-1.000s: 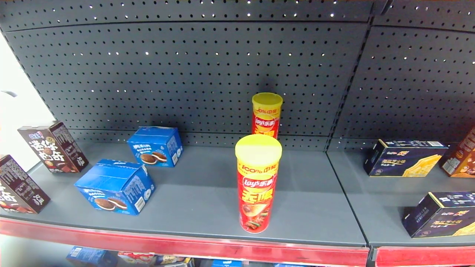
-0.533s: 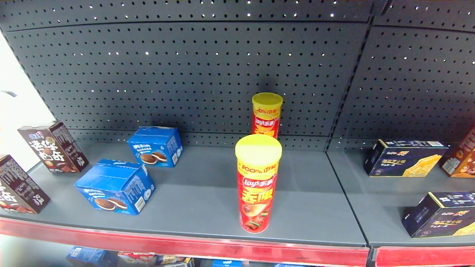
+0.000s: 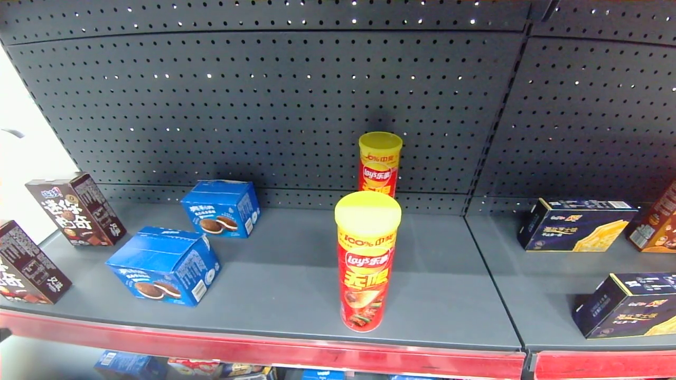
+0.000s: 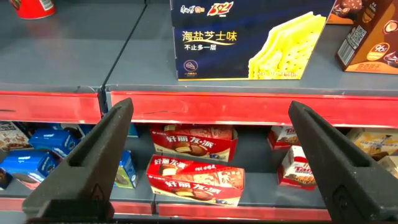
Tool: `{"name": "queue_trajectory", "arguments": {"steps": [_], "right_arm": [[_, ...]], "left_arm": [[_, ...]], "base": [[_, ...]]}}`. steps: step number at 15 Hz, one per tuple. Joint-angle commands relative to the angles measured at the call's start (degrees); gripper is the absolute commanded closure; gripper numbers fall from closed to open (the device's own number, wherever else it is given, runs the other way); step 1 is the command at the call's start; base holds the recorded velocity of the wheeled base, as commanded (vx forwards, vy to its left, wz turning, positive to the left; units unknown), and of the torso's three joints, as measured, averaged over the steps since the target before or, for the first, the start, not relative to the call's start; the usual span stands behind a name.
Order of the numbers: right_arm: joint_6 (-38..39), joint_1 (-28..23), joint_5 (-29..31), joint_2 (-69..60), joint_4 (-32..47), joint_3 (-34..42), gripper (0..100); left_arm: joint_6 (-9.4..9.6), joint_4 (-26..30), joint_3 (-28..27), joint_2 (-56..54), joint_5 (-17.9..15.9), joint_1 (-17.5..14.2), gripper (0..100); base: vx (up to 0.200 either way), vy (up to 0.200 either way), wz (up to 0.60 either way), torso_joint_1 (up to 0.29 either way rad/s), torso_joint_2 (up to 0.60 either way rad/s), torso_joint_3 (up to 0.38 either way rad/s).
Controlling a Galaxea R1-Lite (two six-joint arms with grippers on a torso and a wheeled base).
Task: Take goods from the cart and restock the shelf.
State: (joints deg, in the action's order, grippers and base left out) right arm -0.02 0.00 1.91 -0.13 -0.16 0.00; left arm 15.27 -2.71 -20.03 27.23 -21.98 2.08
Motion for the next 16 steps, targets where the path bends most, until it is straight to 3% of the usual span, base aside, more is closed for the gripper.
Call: {"name": "queue_trajectory", "arguments": {"steps": [1,2,3,5,6,7,8,11,16], "right_arm": [[-0.06,0.00,0.02,0.13,-0.02,0.00,0],[-0.06,0.00,0.02,0.13,-0.02,0.00,0],[-0.06,0.00,-0.07,0.13,-0.02,0.00,0],[-0.06,0.00,-0.07,0.13,-0.02,0.00,0],[0.02,0.00,0.02,0.13,-0.02,0.00,0],[0.02,0.00,0.02,0.13,-0.02,0.00,0],[0.02,0.00,-0.07,0.13,-0.02,0.00,0],[-0.06,0.00,0.02,0.13,-0.02,0.00,0],[0.02,0.00,-0.07,0.13,-0.02,0.00,0]], "left_arm": [[3.09,-1.51,-8.18,18.38,-2.45,1.08,0],[3.09,-1.51,-8.27,18.56,-2.45,1.08,0],[1.78,-2.92,-11.17,24.97,-1.93,4.24,0],[-3.59,-3.97,-11.44,27.08,-0.17,8.55,0],[-12.20,-6.08,-12.31,30.51,0.71,14.53,0],[-16.07,-8.46,-13.11,33.59,1.41,17.95,0],[-17.74,-11.62,-13.46,37.81,3.17,20.42,0],[-18.61,-24.80,-13.72,51.78,8.01,23.84,0],[-21.25,-31.13,-13.72,62.85,11.43,23.93,0]], "base": [[0.000,0.000,0.00,0.000,0.00,0.000],[0.000,0.000,0.00,0.000,0.00,0.000],[0.000,0.000,0.00,0.000,0.00,0.000],[0.000,0.000,0.00,0.000,0.00,0.000],[0.000,0.000,0.00,0.000,0.00,0.000],[0.000,0.000,0.00,0.000,0.00,0.000],[0.000,0.000,0.00,0.000,0.00,0.000],[0.000,0.000,0.00,0.000,0.00,0.000],[0.000,0.000,0.00,0.000,0.00,0.000]]}}
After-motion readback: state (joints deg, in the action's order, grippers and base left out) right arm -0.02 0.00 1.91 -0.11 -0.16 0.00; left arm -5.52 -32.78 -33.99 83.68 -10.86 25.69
